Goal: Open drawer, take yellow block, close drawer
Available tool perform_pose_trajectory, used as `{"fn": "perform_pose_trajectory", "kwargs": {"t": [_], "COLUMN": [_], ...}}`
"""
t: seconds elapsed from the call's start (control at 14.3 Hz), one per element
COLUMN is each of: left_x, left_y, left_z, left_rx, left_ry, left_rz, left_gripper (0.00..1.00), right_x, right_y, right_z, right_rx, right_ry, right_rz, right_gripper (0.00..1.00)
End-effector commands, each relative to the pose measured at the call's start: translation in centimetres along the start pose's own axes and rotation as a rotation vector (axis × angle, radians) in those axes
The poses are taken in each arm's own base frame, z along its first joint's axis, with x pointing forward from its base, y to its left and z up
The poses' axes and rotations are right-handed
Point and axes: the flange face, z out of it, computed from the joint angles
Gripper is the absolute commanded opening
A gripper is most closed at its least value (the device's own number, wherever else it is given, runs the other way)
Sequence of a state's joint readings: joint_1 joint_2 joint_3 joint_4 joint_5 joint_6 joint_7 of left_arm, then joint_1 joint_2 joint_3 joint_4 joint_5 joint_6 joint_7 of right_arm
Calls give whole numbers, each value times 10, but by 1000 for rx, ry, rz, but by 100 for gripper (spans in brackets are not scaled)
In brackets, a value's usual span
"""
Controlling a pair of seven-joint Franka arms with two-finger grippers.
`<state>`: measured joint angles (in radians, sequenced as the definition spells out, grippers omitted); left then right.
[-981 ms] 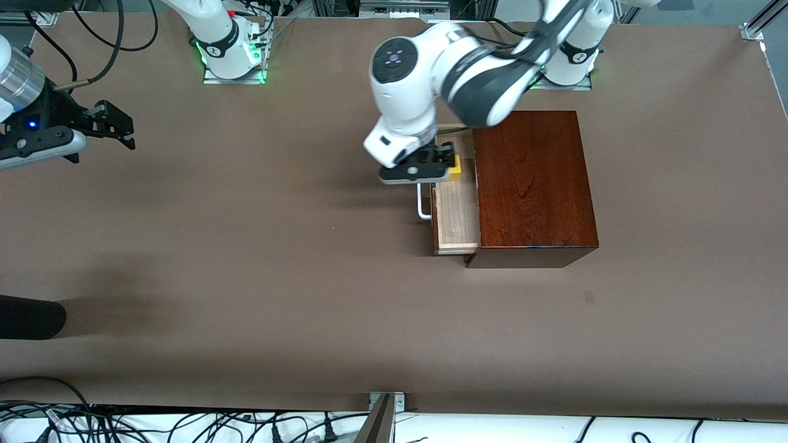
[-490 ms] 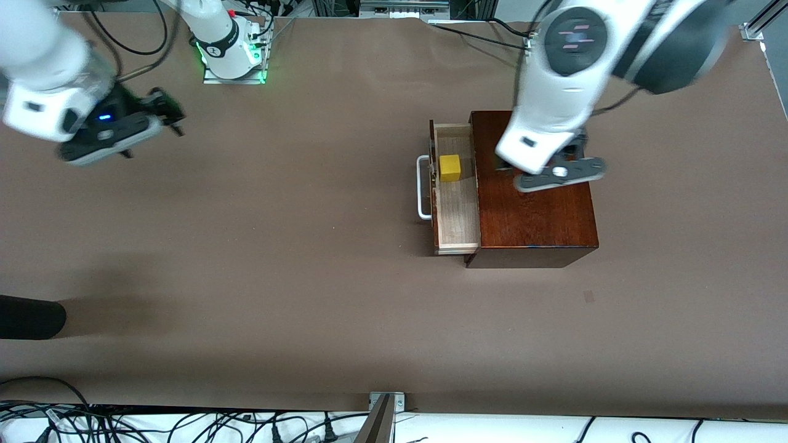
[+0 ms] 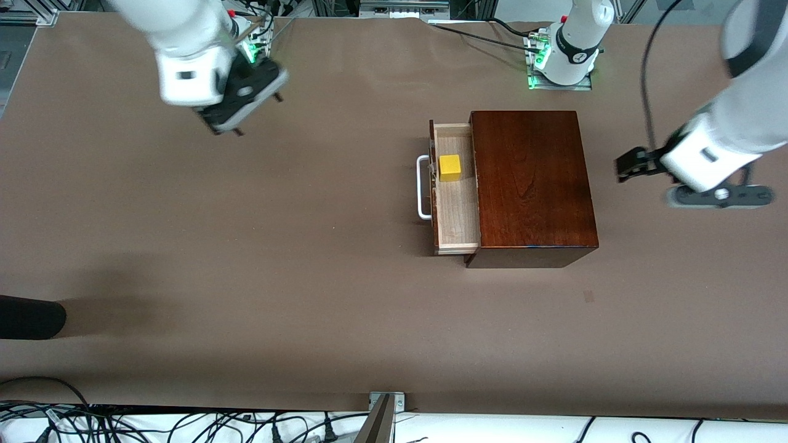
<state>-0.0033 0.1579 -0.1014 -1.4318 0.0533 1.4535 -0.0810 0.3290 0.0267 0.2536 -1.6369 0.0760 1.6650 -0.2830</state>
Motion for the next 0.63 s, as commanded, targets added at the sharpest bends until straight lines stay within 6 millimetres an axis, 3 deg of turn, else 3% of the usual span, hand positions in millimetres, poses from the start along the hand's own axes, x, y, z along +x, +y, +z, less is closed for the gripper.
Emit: {"fn": "perform_pose_trajectory", "kwargs": {"t": [0.0, 0.21, 0.35, 0.49, 0.56], "left_x": [-30, -52, -59, -58, -58], "left_y": [-26, -30, -30, -31, -29], "left_z": [-11, -21, -20, -22, -23], "left_rx": [-19, -26, -24, -23, -23], "left_ry": [48, 82, 59, 68, 71], "left_rz": [11, -15, -18, -20, -17], "left_gripper": [100, 100, 100, 100, 100], "right_x": [50, 114, 151, 176, 185], "right_y": [-58, -106, -153, -198, -205], "right_z": [26, 55, 92, 126, 141], "right_rx": [-25, -47, -41, -107, -123], "right_ry": [33, 44, 41, 54, 54], "right_rz": [-182, -346, -441, -536, -557], "right_gripper": [100, 100, 100, 100, 100]}}
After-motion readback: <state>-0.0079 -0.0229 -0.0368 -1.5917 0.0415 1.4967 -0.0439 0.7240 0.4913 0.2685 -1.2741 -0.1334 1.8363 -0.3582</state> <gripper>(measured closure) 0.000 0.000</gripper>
